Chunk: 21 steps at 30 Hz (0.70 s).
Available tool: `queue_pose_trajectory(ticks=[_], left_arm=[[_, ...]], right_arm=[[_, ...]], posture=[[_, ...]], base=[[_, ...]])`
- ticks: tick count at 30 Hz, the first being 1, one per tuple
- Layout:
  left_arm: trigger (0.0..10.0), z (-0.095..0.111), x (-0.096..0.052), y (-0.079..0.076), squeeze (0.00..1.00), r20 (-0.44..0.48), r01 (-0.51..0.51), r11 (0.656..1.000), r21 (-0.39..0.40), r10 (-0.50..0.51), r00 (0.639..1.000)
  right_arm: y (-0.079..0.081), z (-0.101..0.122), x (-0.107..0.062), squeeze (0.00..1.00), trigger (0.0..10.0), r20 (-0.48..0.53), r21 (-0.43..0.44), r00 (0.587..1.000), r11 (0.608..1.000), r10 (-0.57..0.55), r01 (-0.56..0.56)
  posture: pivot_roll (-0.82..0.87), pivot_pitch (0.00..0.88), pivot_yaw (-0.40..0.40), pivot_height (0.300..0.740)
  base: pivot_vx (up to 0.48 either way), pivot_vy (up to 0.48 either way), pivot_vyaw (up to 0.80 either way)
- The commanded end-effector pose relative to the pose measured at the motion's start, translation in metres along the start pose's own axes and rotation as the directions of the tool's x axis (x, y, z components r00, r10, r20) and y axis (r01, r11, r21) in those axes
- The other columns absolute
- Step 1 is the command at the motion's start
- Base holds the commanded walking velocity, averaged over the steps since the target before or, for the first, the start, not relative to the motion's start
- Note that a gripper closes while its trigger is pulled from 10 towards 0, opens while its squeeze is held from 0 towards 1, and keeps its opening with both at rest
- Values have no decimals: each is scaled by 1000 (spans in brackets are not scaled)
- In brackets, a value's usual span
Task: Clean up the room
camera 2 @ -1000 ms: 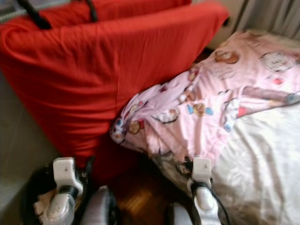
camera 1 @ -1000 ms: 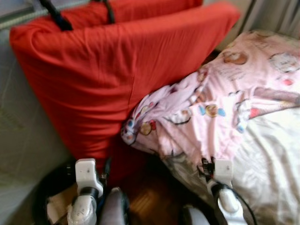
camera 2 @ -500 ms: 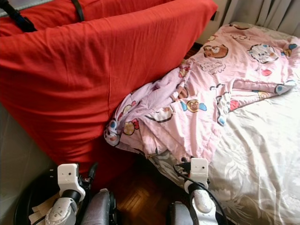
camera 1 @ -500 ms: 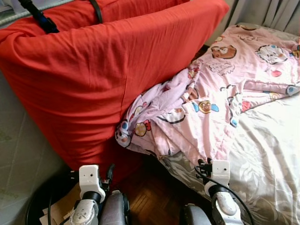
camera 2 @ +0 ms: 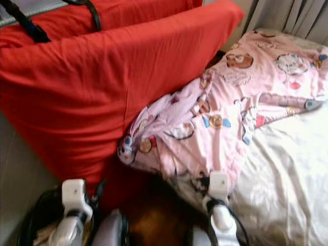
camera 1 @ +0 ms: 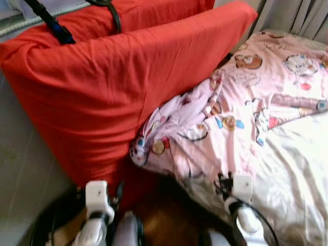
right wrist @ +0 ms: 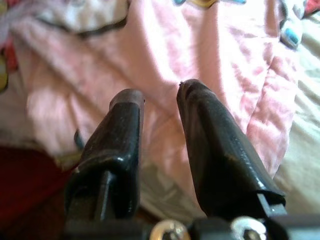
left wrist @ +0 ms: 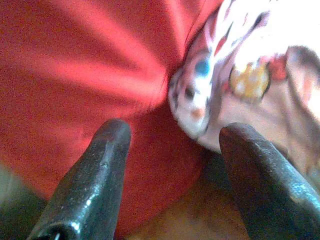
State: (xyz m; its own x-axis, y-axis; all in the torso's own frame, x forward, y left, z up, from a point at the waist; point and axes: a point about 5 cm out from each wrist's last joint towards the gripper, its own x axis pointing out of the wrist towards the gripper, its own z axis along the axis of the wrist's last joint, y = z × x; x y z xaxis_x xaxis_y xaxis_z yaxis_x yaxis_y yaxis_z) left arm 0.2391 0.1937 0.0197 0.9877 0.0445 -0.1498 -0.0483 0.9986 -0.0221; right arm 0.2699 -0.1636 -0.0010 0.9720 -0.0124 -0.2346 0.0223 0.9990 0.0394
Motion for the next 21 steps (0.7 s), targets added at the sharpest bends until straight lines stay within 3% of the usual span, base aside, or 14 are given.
queue_pose_trajectory(ticks=[1, 8, 19, 20, 21], left_arm=[[10000, -6, -4, -5, 0, -20, 2, 1000, -22, -3, 1000], [10000, -4, -3, -5, 0, -14, 1, 1000, -21, -1, 1000], [10000, -4, -3, -4, 0, -16, 0, 1000, -16, 0, 1000], [10000, -4, -3, -4, 0, -16, 0, 1000, -15, -1, 1000], [10000, -4, -3, -4, 0, -16, 0, 1000, -15, -1, 1000]], right_arm=[[-8, -5, -5, 0, 10000, -18, -4, 999, 1000, -26, 26], [-7, -6, -5, 0, 10000, -24, -14, 999, 1000, -22, 22], [-10, -12, -6, 0, 10000, -68, -36, 997, 999, -35, 32], [-11, -13, -6, 1000, 10000, -75, -40, 996, 999, -40, 37], [-11, -13, -6, 1000, 10000, -75, -40, 996, 999, -40, 37]], posture=[[-40, 163, 11, 639], [-38, 162, 11, 639], [-37, 164, 13, 639], [-35, 166, 14, 639], [-35, 166, 14, 639]], base=[[292, 0, 0], [278, 0, 0], [0, 0, 0], [0, 0, 0], [0, 0, 0]])
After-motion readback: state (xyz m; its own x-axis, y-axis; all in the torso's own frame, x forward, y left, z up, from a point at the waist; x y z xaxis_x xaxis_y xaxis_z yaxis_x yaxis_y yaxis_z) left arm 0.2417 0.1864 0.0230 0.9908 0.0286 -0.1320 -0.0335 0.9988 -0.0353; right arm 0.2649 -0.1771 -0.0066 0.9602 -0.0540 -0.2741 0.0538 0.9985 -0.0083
